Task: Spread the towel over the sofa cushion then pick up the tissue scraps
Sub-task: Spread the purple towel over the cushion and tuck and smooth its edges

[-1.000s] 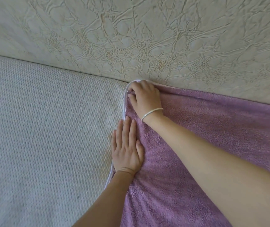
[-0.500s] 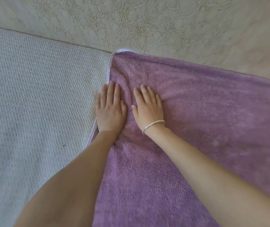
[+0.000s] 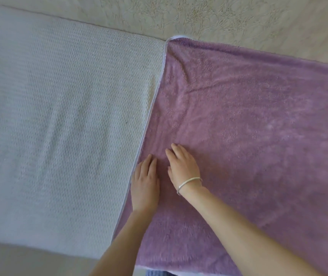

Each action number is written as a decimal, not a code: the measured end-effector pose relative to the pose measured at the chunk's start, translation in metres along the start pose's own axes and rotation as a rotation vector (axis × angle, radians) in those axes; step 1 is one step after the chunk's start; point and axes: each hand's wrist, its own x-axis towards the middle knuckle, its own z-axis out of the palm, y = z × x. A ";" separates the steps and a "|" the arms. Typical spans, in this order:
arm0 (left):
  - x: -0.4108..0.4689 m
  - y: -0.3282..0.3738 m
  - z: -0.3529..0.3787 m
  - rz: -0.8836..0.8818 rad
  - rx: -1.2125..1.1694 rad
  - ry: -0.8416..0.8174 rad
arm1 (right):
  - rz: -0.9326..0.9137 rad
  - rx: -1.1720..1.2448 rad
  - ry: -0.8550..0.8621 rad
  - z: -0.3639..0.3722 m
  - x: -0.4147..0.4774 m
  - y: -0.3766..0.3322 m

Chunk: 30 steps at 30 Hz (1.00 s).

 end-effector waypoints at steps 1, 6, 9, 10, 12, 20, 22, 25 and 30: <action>-0.010 -0.004 -0.001 0.003 -0.003 0.010 | 0.013 0.008 -0.013 0.006 -0.007 -0.004; -0.042 -0.018 -0.006 -0.189 -0.111 0.072 | -0.046 -0.161 0.066 0.012 -0.024 -0.016; -0.052 -0.022 -0.017 -0.636 -0.268 0.064 | -0.040 -0.218 0.143 0.013 -0.016 -0.017; -0.052 -0.026 -0.019 -0.702 -0.267 0.066 | -0.030 -0.204 0.135 0.012 -0.012 -0.018; -0.059 -0.036 -0.019 -0.673 -0.223 0.071 | 0.007 -0.163 0.130 0.013 -0.015 -0.023; -0.067 -0.040 -0.016 -0.583 -0.194 0.003 | 0.055 -0.095 0.214 0.014 -0.021 -0.029; -0.066 -0.042 -0.015 -0.563 -0.193 -0.006 | 0.042 -0.106 0.232 0.017 -0.022 -0.028; -0.068 -0.048 -0.018 -0.557 -0.208 0.037 | 0.041 -0.126 0.270 0.020 -0.021 -0.027; -0.081 -0.057 -0.018 -0.603 -0.206 0.067 | 0.042 -0.129 0.317 0.031 -0.029 -0.032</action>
